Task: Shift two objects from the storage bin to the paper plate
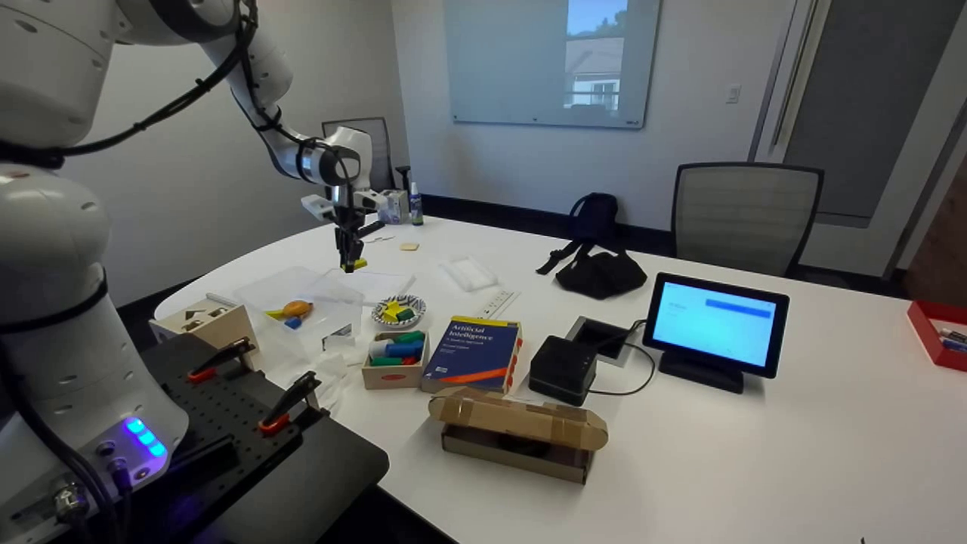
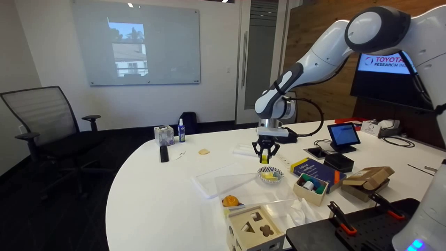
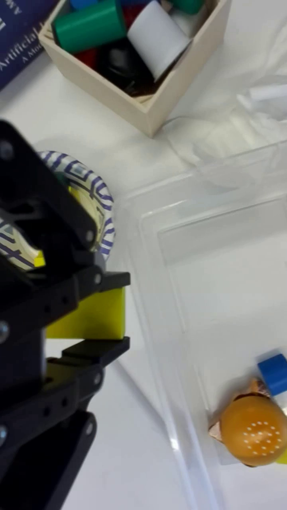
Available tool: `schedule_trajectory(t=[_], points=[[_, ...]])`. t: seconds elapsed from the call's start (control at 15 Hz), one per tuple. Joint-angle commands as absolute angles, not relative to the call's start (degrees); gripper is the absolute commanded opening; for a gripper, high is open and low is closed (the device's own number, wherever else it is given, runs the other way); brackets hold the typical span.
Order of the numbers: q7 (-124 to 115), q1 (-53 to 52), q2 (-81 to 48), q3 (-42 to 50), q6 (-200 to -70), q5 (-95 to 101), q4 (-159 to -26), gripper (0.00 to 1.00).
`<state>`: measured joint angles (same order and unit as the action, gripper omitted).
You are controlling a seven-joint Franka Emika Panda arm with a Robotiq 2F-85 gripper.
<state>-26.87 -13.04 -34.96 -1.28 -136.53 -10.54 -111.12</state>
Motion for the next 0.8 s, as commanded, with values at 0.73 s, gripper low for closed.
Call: schedule_trajectory(t=[0.73], points=[[-41.03, -14.41, -56.53, 5.33, -137.59, -9.15, -91.09, 0.08]])
